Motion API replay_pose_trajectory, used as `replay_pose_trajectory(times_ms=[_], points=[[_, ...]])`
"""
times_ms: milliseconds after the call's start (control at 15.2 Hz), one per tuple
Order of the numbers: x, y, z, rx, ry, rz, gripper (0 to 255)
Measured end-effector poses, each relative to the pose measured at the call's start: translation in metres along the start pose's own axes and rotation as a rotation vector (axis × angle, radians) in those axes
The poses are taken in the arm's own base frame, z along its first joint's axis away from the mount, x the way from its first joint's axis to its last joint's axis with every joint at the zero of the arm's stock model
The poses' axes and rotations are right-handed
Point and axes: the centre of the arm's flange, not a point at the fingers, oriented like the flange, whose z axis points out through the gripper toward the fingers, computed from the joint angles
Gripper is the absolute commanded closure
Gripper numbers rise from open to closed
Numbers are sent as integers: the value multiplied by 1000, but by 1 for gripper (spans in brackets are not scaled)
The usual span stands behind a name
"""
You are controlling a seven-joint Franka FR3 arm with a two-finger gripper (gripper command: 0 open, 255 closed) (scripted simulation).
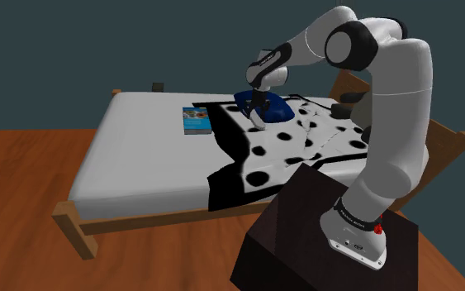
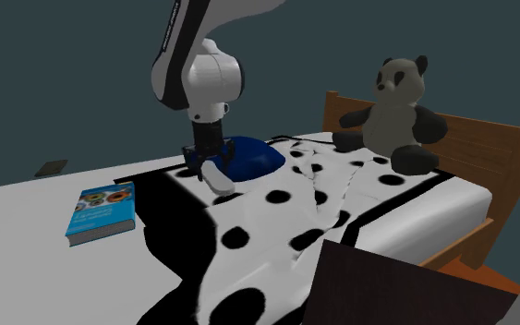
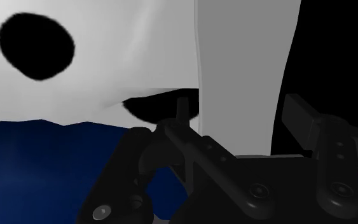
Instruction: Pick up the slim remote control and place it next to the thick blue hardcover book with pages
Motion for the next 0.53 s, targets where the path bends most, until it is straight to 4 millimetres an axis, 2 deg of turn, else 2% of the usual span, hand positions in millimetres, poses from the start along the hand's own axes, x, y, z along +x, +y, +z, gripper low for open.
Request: replay_pose_trajectory(times_ms=[264, 528], points=[[32, -42, 1, 0, 0, 0, 255], [39, -51, 16, 0, 0, 0, 255]])
